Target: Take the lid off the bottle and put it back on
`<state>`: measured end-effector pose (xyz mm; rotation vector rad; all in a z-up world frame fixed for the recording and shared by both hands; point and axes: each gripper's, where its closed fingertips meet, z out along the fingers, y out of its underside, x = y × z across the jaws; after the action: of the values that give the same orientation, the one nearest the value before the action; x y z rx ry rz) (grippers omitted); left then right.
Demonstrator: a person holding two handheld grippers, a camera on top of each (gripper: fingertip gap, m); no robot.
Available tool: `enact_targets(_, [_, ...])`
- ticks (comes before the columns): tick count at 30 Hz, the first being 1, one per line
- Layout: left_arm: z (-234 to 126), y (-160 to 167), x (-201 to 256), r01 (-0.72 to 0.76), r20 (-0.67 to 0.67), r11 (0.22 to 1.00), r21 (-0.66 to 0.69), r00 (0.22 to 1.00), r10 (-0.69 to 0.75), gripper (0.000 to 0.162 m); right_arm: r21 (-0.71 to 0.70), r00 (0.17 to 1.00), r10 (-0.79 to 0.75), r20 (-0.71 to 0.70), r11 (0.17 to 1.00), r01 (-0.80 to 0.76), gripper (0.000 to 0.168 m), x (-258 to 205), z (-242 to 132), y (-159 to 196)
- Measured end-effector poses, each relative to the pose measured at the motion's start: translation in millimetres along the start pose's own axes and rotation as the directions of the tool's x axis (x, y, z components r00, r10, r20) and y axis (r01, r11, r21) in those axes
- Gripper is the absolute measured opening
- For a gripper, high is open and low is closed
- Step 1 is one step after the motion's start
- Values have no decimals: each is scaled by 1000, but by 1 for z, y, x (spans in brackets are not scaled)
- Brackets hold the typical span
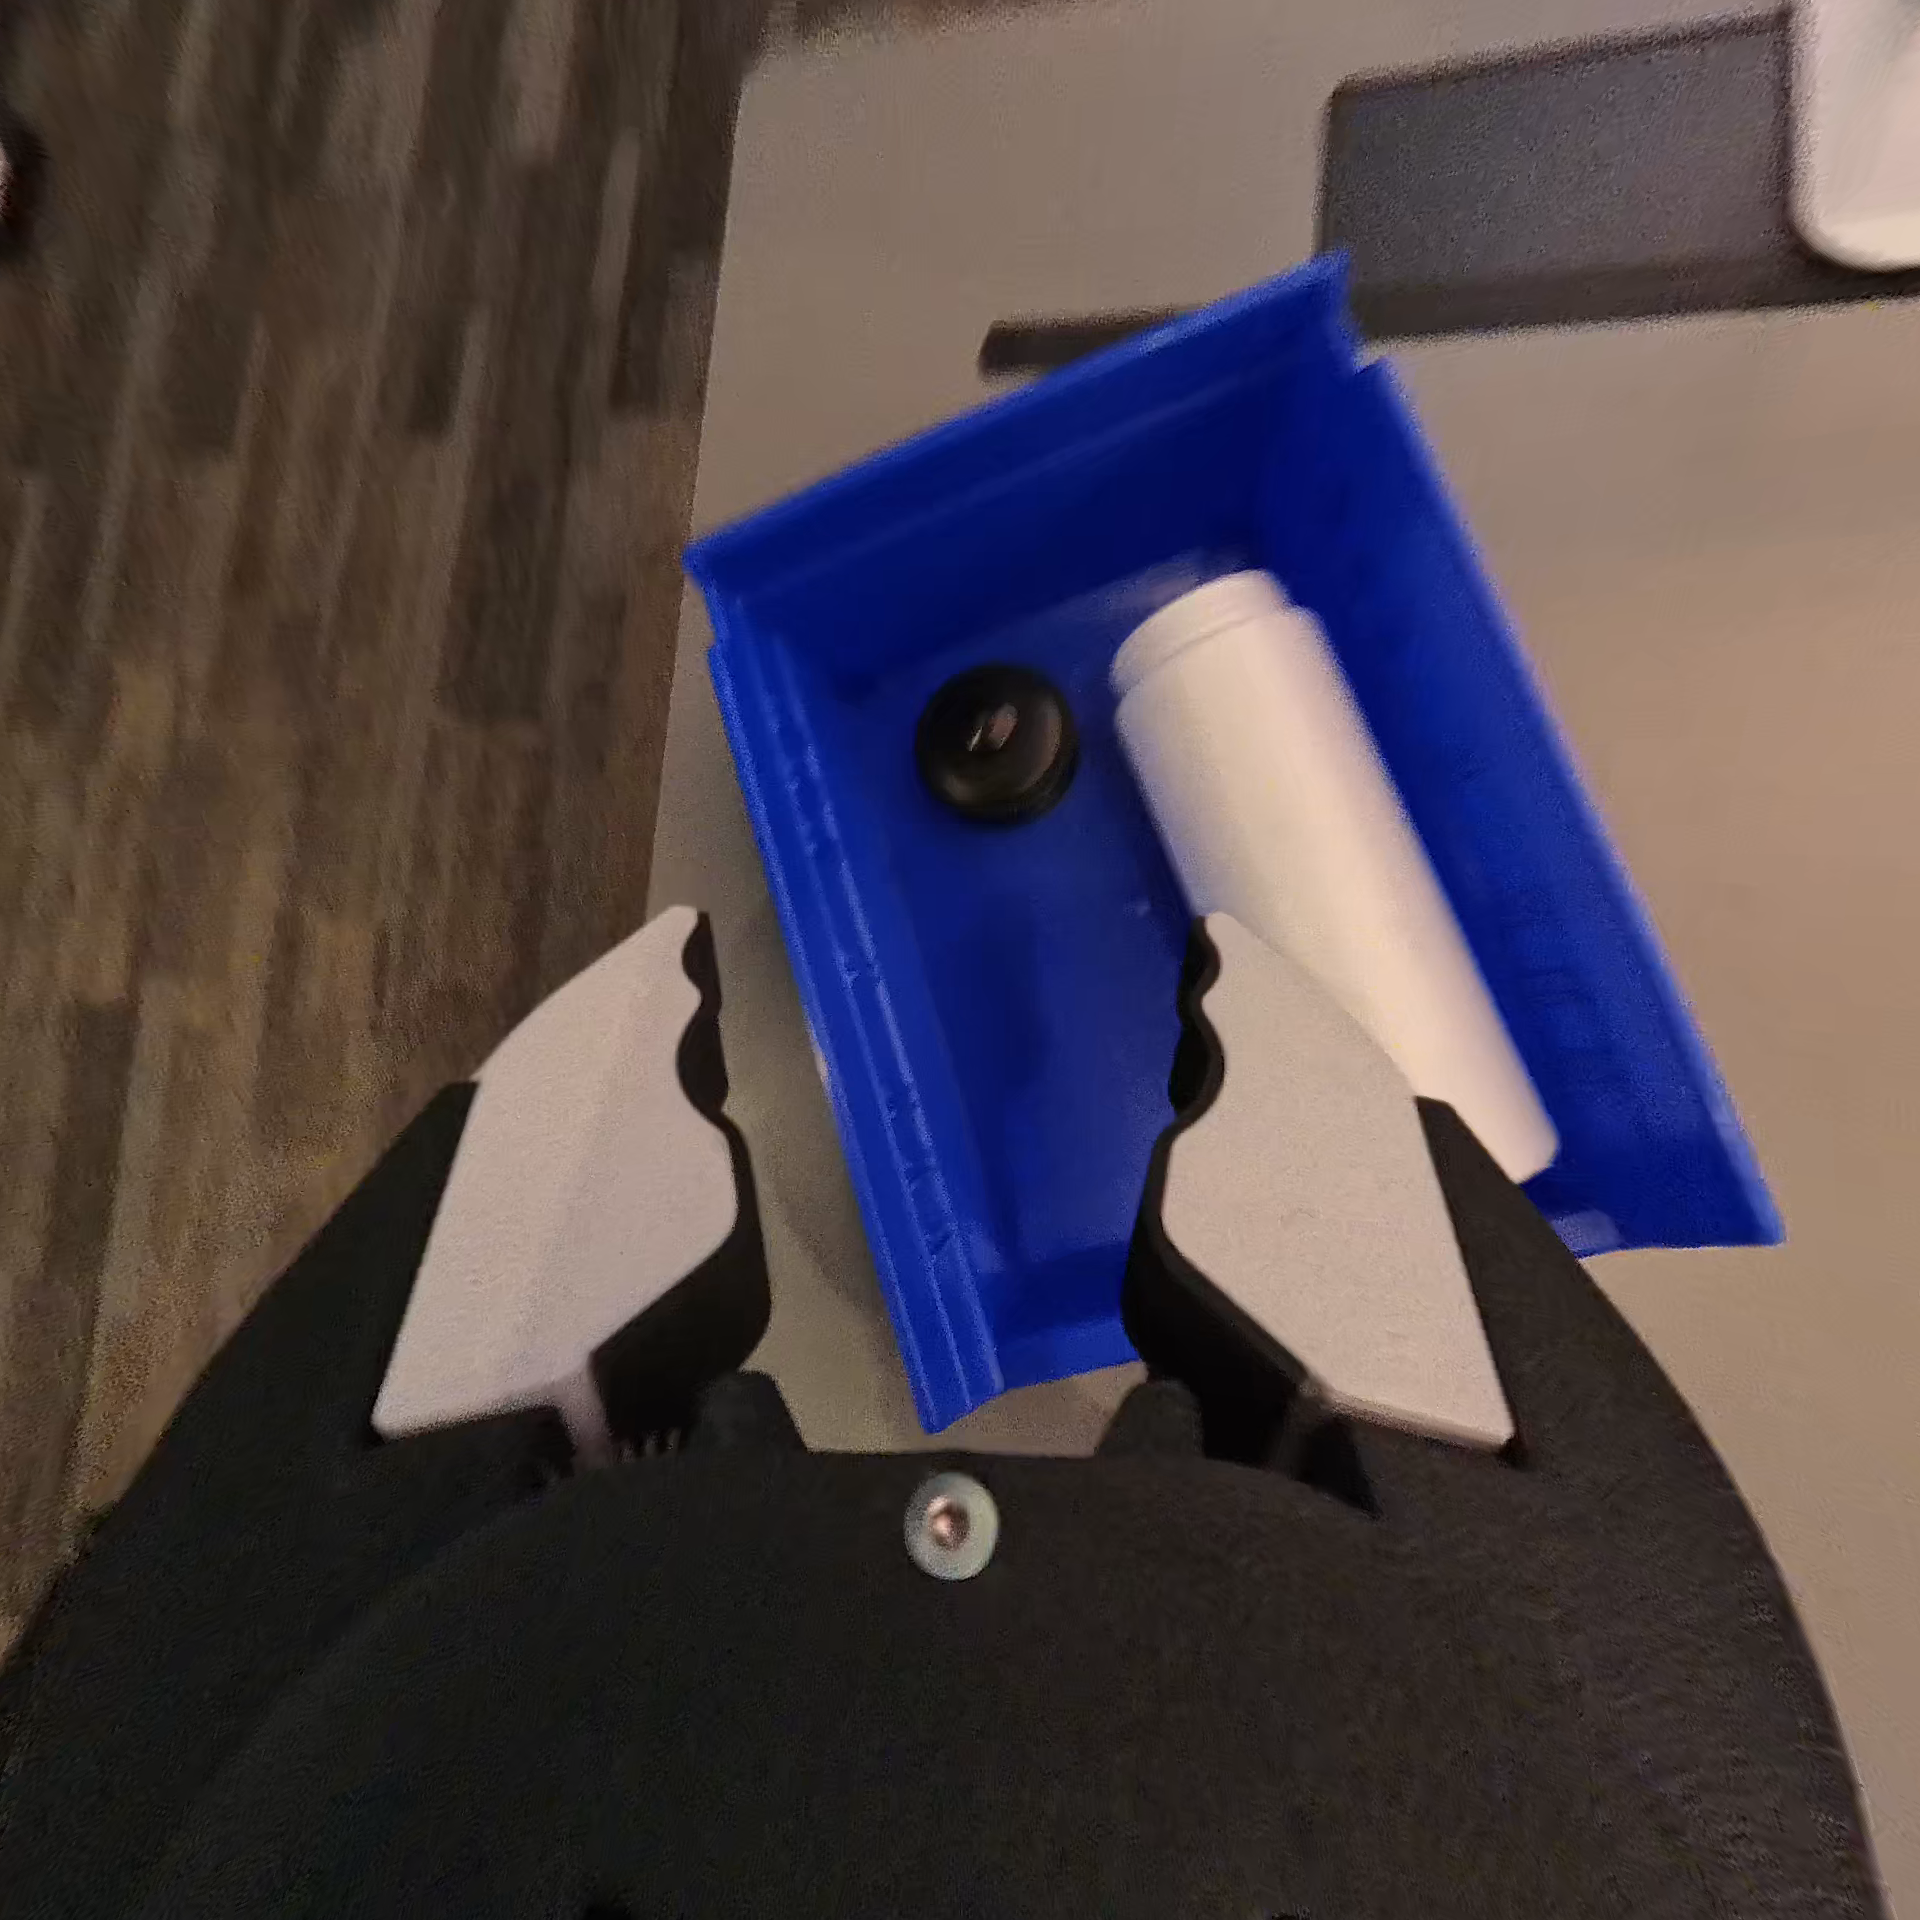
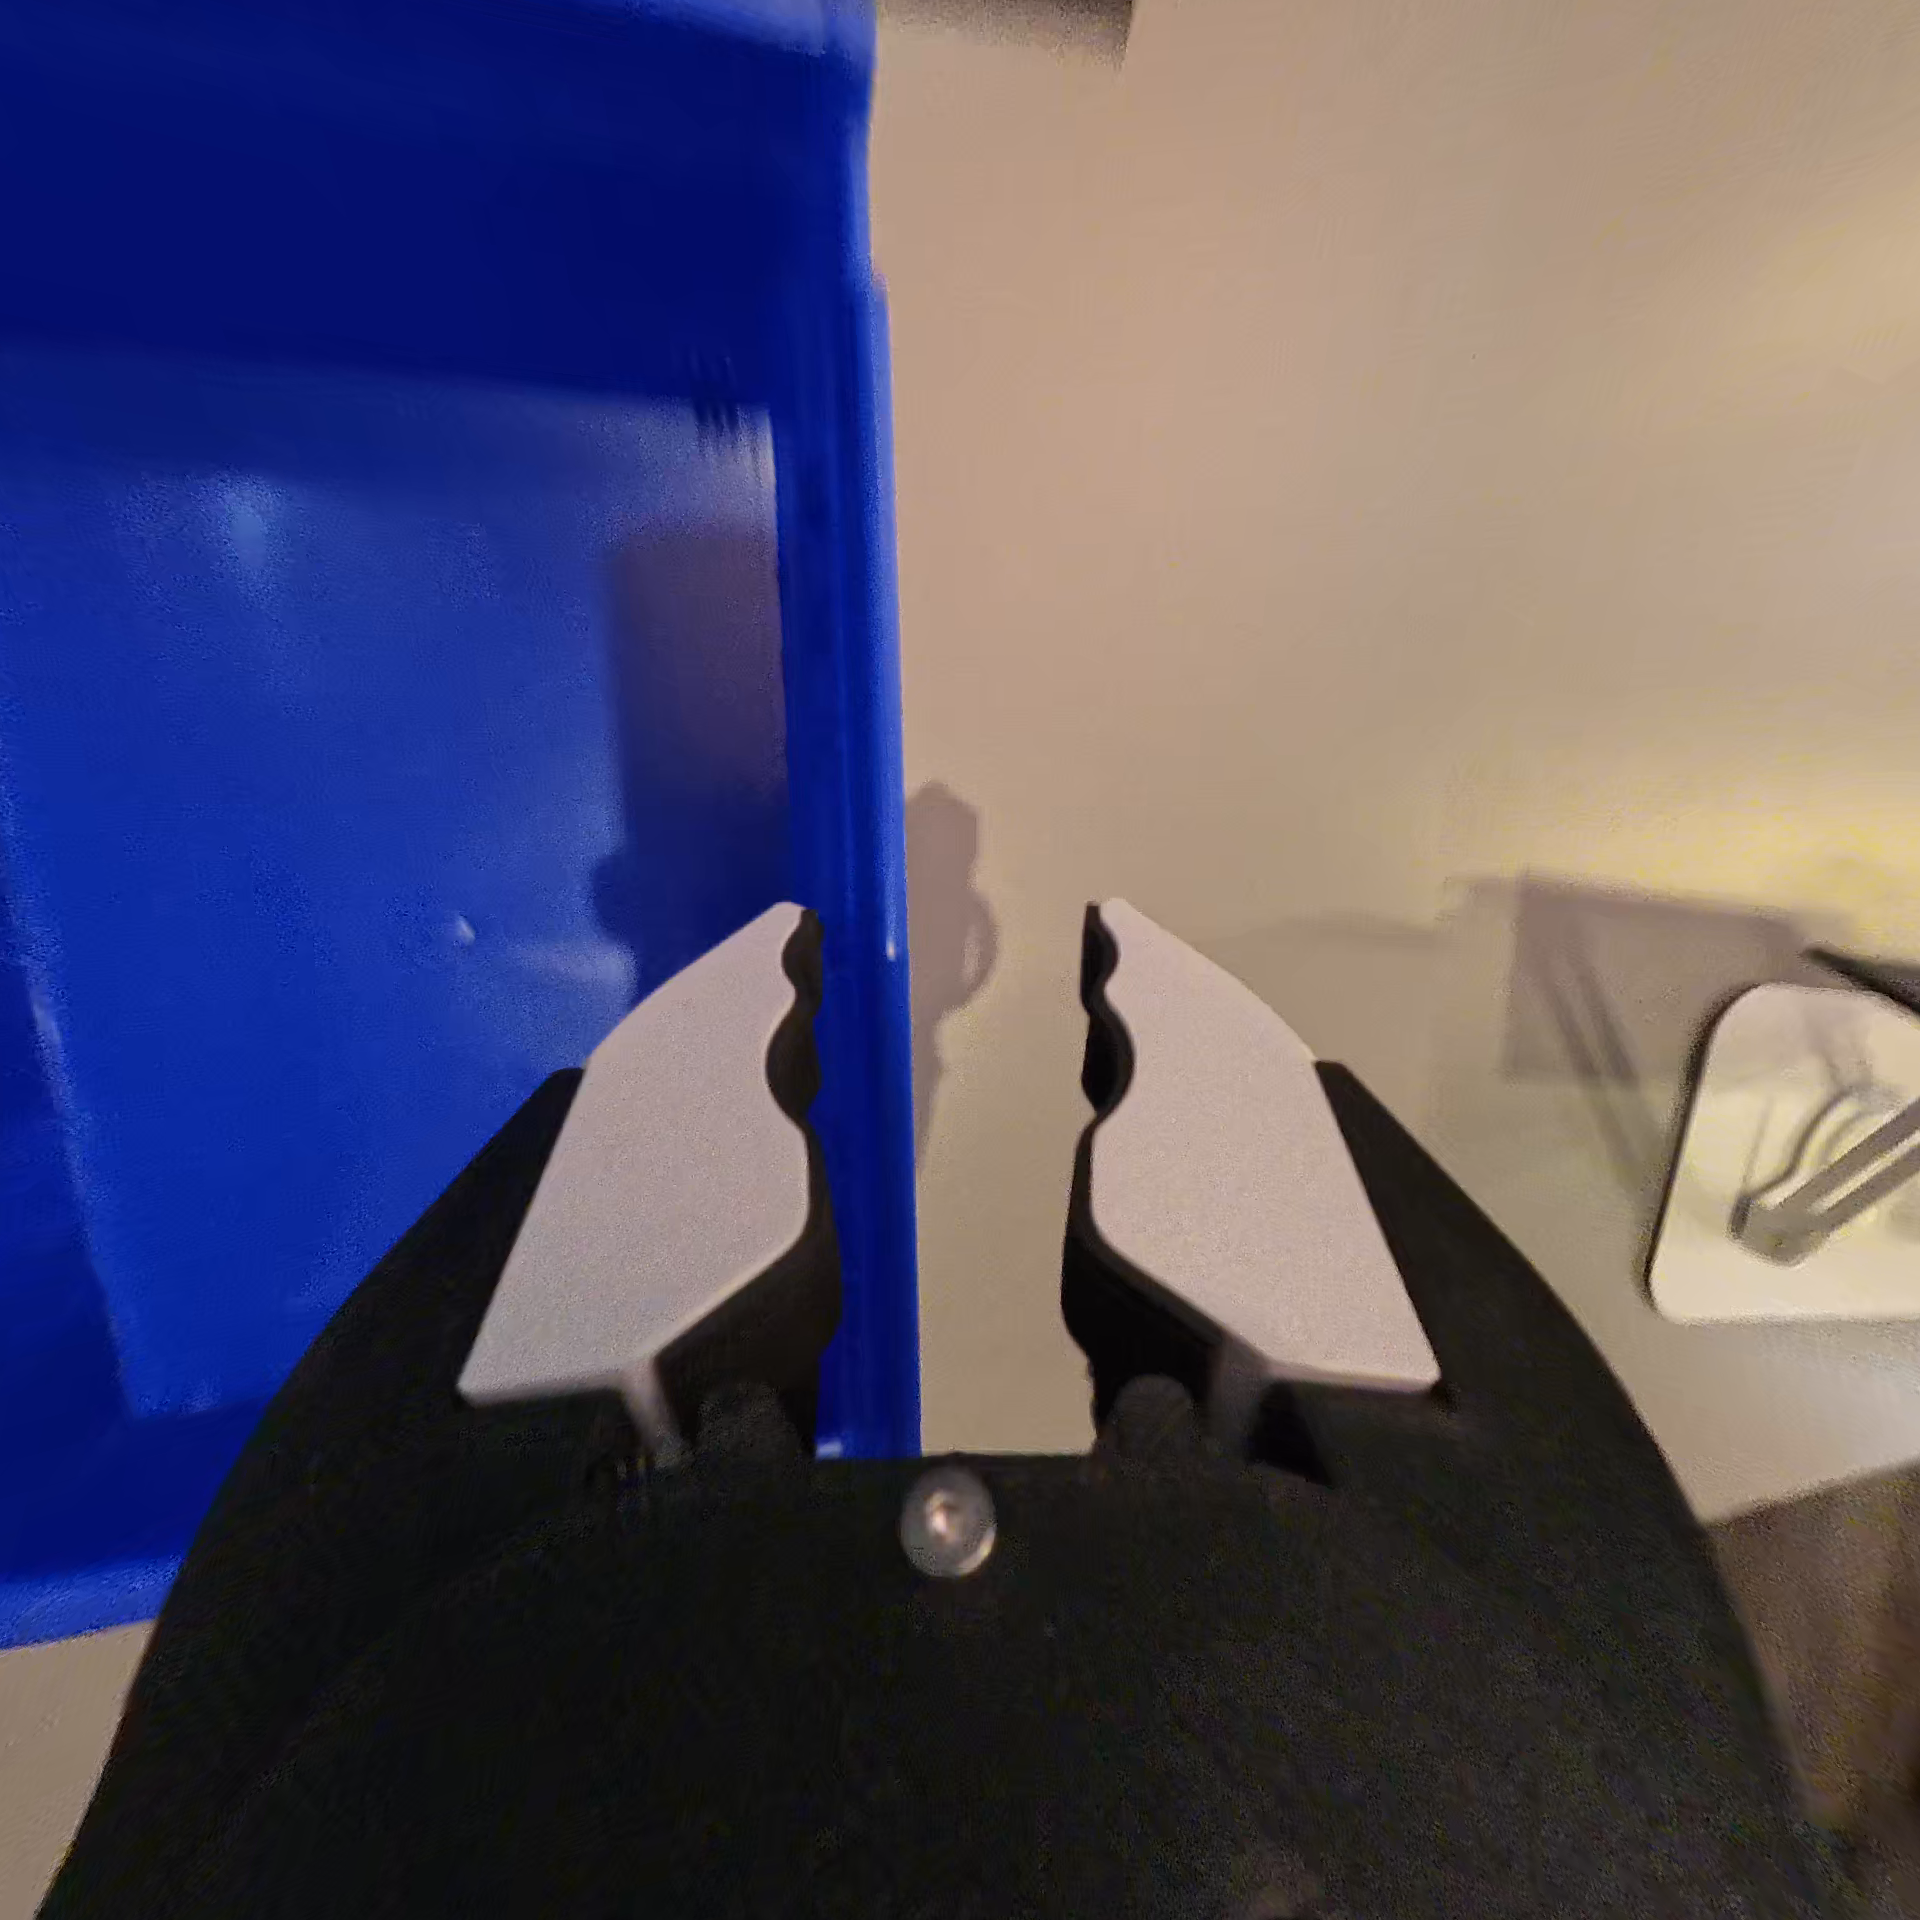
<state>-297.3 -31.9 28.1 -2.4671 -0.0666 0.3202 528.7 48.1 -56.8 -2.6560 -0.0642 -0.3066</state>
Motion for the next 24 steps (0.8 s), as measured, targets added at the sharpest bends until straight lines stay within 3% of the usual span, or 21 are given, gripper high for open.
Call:
enact_targets(2, [16,13,-12,60,-50,995,-79,997,-64,65,234,1000,6,-10,972,-4,51,-5,-40,-30])
enact_targets(4, [25,18,-32,129,-24,988,-86,991,-132,69,472,1000,6,4,882,-7,50,-15,-86,-56])
enact_targets(7, [36,37,-49,181,7,971,-158,983,-183,72,767,994,-68,85,642,-22,56,-46,-149,-82])
enact_targets(9, [48,54,-52,189,10,953,-236,981,-192,76,858,977,-142,160,509,-67,59,-69,-178,-93])
enact_targets(12, [70,75,-46,173,-25,916,-363,980,-195,80,845,920,-225,322,507,-172,60,-98,-186,-103])
enact_targets(17, [102,97,-35,122,-65,860,-495,982,-177,68,761,854,-246,459,605,-234,63,-119,-160,-112])
enact_targets(20, [114,102,-29,90,-99,846,-526,981,-166,47,750,856,-249,453,626,-214,62,-128,-149,-110])
enact_targets(22, [120,102,-30,43,-105,850,-525,988,-115,20,756,857,-276,436,628,-182,62,-135,-147,-107])
enact_targets(24, [121,98,-29,17,-126,859,-511,988,-95,19,761,855,-302,422,630,-154,62,-142,-147,-105])
